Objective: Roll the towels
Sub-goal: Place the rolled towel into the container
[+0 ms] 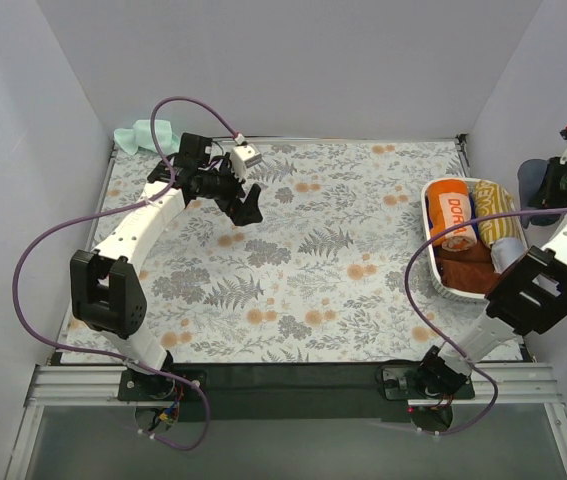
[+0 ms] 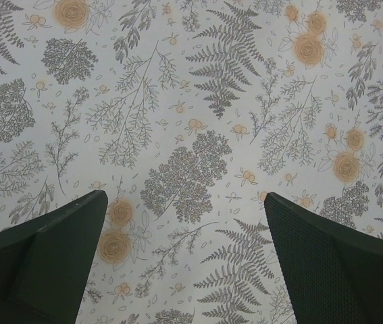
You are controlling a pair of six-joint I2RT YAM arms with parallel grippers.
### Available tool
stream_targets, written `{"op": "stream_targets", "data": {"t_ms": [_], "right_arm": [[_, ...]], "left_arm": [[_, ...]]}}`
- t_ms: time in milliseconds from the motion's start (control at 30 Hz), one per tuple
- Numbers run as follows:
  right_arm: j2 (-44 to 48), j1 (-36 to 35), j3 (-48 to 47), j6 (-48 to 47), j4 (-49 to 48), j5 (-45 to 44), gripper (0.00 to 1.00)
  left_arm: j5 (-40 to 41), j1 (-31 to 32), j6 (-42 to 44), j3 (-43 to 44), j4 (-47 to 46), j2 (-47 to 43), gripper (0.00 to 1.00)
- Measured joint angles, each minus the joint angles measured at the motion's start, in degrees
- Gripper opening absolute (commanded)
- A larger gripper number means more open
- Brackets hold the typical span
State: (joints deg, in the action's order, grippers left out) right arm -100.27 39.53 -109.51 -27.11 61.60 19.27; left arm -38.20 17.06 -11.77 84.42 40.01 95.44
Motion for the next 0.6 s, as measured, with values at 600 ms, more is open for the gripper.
{"op": "stream_targets", "data": {"t_ms": [600], "right_arm": [[6.4, -14.5, 20.9, 2.1, -18.4, -22.1, 0.01]], "left_arm": [[0.3, 0.0, -0.4, 6.1, 6.3, 1.2, 0.98]]}}
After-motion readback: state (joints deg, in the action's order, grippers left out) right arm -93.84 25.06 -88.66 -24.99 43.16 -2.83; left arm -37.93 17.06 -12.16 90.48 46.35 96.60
